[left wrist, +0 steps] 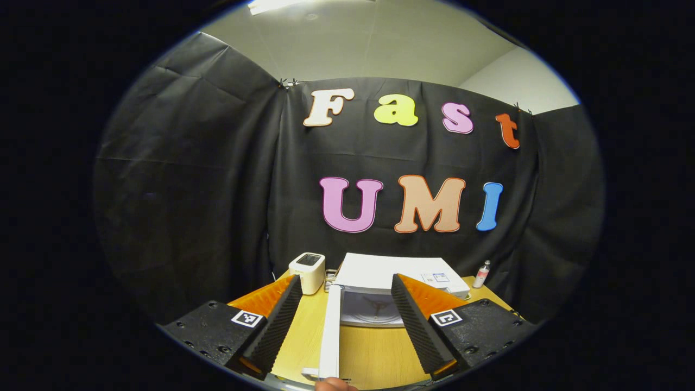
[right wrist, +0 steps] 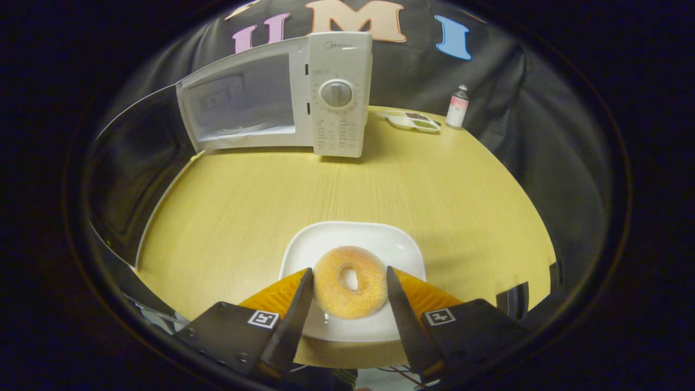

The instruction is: Open the microwave oven with the left hand, put the food in, and close the microwave oven.

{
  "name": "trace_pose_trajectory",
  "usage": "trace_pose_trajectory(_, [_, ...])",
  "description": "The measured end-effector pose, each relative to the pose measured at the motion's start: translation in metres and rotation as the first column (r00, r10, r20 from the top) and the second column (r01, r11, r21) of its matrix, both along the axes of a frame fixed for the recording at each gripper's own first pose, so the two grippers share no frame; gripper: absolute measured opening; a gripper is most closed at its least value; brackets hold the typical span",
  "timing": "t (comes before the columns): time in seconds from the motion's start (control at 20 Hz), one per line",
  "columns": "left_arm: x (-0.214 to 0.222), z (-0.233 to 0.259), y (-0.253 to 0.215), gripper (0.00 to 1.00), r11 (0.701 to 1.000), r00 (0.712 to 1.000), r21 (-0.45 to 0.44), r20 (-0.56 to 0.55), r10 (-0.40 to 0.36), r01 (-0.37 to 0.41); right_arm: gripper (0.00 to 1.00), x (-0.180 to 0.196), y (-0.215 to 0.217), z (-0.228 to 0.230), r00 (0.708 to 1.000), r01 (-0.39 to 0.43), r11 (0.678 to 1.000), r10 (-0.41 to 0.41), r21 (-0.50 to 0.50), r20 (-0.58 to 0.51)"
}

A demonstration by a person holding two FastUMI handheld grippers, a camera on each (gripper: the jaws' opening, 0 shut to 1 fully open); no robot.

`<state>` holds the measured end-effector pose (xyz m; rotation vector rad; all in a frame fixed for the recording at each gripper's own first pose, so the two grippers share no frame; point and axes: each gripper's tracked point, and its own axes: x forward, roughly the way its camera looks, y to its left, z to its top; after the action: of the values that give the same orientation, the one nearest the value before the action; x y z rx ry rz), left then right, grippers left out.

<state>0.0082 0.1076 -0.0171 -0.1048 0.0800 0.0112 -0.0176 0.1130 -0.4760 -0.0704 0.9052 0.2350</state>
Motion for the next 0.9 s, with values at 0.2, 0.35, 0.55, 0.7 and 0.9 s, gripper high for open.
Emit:
trace_pose_trajectory(0.2, [0.004,-0.003,0.002,0.96,1.0,1.0,-0.002,-0.006,0.0,0.0,0.67,0.001,-0.001,0.0,1.0,0.022,1.0,-0.021,0.013,-0.02])
trace_pose_trajectory(0.35, [0.006,-0.004,0.003,0.96,1.0,1.0,-0.004,-0.007,0.0,0.0,0.67,0.004,0.0,0.001,0.999,0.042,0.999,-0.041,0.024,-0.024])
trace_pose_trajectory(0.55, [0.008,-0.005,0.007,0.96,1.0,1.0,-0.007,-0.01,0.003,-0.003,0.59,0.003,0.004,0.005,0.997,0.056,0.996,-0.053,0.065,-0.049])
trace_pose_trajectory(0.7, [0.009,-0.007,0.012,0.96,1.0,1.0,-0.003,-0.015,0.009,-0.01,0.59,0.007,0.016,0.018,0.996,0.085,0.988,-0.079,0.128,-0.05])
trace_pose_trajectory(0.9, [0.008,-0.01,0.018,0.96,1.0,1.0,0.014,-0.025,0.015,-0.015,0.53,0.026,0.052,0.04,0.986,0.165,0.94,-0.147,0.299,-0.081])
